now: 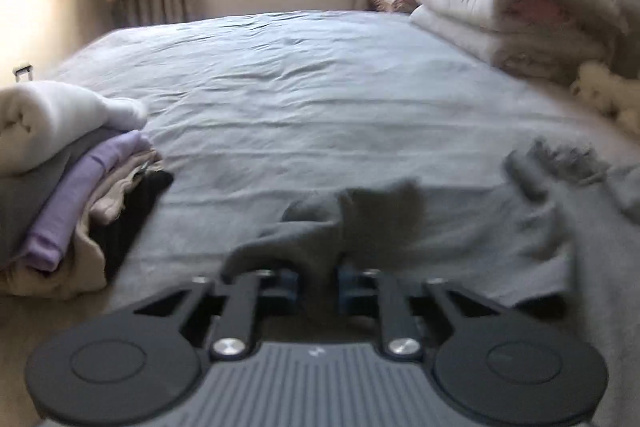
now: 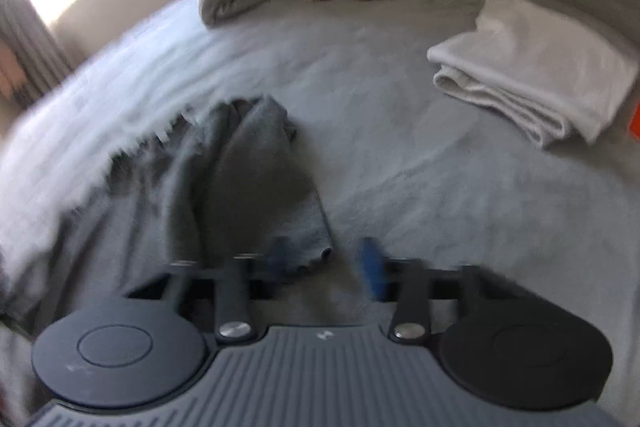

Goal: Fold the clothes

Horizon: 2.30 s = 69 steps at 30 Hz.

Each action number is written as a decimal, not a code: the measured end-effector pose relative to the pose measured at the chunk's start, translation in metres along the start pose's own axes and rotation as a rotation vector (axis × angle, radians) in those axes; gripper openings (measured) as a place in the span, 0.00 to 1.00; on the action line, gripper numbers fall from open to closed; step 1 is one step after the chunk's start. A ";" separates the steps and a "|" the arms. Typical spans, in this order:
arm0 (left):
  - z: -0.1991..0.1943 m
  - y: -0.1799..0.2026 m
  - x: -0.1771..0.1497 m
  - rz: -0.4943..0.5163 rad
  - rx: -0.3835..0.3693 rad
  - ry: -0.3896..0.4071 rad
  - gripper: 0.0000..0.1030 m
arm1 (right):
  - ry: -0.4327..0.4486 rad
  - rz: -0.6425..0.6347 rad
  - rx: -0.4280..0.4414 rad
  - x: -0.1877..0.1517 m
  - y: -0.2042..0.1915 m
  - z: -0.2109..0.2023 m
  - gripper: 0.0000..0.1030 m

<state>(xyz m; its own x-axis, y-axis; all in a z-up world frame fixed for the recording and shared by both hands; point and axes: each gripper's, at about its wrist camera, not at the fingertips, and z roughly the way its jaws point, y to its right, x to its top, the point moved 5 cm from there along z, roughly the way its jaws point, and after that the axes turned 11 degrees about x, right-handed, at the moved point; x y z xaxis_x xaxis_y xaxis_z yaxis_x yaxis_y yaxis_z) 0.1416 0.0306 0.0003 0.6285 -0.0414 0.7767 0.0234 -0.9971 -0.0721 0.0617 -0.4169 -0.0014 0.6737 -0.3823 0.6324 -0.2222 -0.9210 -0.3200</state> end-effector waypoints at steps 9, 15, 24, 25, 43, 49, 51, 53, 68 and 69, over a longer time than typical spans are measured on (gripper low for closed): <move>-0.057 -0.061 0.062 -0.115 -0.044 0.214 0.13 | 0.178 -0.223 -0.300 0.049 0.018 -0.082 0.03; -0.059 -0.072 0.067 -0.123 -0.001 0.253 0.13 | 0.215 -0.288 -0.464 0.075 0.051 -0.121 0.03; -0.044 -0.091 0.070 -0.185 0.070 0.249 0.13 | 0.301 -0.379 -0.532 0.078 0.054 -0.133 0.03; -0.043 -0.095 0.070 -0.203 0.069 0.240 0.13 | 0.314 -0.376 -0.556 0.080 0.058 -0.136 0.03; -0.049 -0.119 0.077 -0.312 -0.043 0.237 0.14 | 0.203 -0.611 -0.533 0.071 0.016 -0.117 0.03; -0.071 -0.135 0.093 -0.414 -0.074 0.310 0.15 | 0.460 -0.495 -0.555 0.116 0.009 -0.163 0.03; -0.061 -0.130 0.091 -0.391 -0.037 0.273 0.17 | 0.538 -0.420 -0.550 0.127 0.009 -0.177 0.03; -0.048 -0.121 0.086 -0.333 0.034 0.239 0.17 | 0.468 -0.443 -0.601 0.124 0.012 -0.157 0.03; -0.142 0.000 -0.004 -0.130 -0.084 -0.043 0.64 | -0.193 -0.294 -0.091 0.010 0.019 -0.052 0.17; -0.151 0.013 -0.021 -0.103 -0.108 -0.072 0.64 | -0.203 -0.284 -0.040 0.002 0.006 -0.054 0.20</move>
<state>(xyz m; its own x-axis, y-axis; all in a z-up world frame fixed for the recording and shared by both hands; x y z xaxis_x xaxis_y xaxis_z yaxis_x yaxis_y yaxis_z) 0.0109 0.0092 0.0776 0.6811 0.0620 0.7296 0.0089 -0.9970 0.0764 0.0235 -0.4271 0.0364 0.8382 -0.0914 0.5377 -0.0304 -0.9921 -0.1213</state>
